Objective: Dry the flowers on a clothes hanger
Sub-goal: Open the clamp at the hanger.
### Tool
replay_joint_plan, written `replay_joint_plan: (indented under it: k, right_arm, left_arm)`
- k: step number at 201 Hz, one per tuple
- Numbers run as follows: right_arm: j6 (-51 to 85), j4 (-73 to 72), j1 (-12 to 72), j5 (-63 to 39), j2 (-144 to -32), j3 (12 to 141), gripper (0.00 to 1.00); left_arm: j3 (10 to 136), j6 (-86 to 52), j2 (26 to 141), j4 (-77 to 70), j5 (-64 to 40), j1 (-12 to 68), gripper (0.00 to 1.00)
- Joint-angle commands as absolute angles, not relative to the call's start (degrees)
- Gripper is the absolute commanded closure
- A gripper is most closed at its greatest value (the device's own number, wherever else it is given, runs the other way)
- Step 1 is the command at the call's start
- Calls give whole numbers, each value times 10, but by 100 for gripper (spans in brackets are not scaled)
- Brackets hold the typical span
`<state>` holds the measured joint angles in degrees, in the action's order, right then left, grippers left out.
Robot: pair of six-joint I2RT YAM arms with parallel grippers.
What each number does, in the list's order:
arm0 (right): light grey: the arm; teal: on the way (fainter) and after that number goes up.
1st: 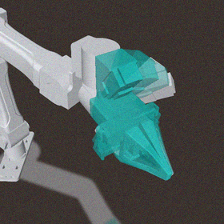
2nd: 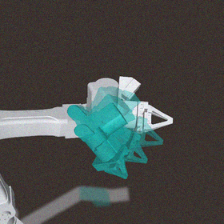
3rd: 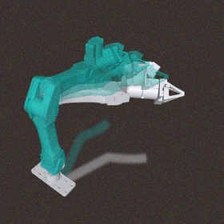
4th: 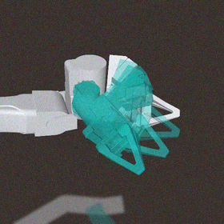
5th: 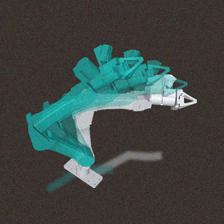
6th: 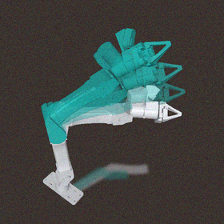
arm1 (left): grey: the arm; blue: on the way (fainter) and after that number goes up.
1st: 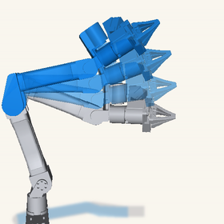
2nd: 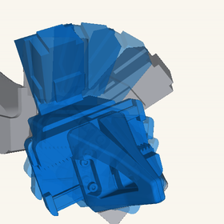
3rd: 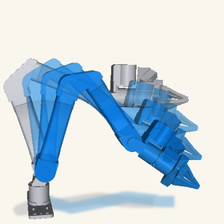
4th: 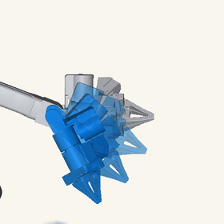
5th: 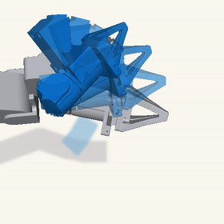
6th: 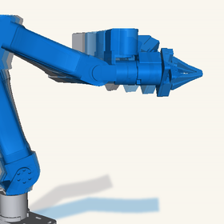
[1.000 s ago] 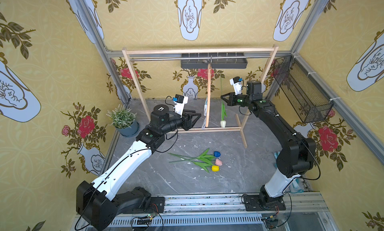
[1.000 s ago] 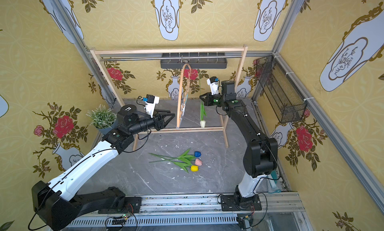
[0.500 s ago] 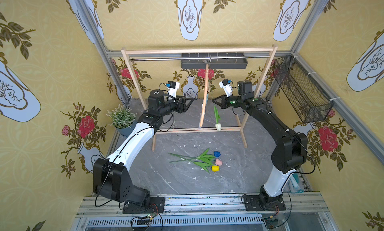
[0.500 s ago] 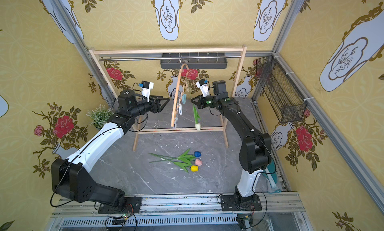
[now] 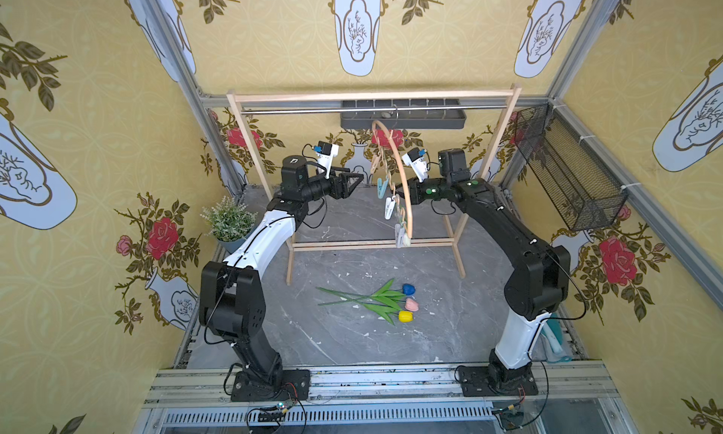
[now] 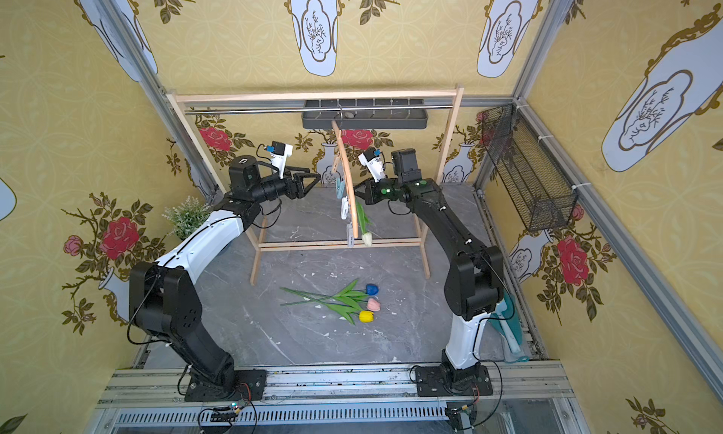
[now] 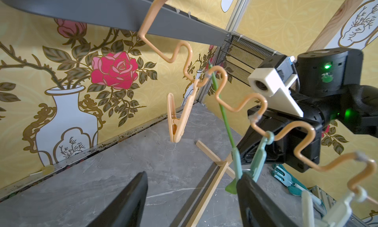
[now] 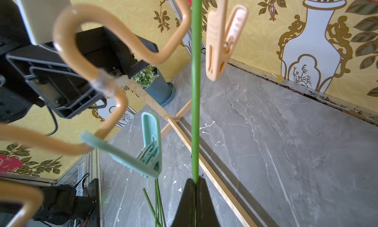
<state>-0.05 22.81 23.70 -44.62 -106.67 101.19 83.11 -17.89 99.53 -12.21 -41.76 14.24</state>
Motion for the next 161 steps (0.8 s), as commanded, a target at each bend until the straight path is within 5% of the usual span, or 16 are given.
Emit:
replay_joint_plan:
  k: [1,105,121,161]
  right_arm:
    - [-10,243,242,-463,-1074,1022,100]
    - [-21,259,261,-469,-1078,1028,100]
    - [-21,259,264,-468,-1077,1024,100]
    - [-18,251,266,-468,-1068,1011,100]
  left_arm:
    - [837,-183,1014,-178,-440,135,26]
    - [917,-147,1083,-179,-479,133,19]
    - [917,-149,1084,-184,-468,134,26]
    - [895,-180,1075,-223,-463,134,66]
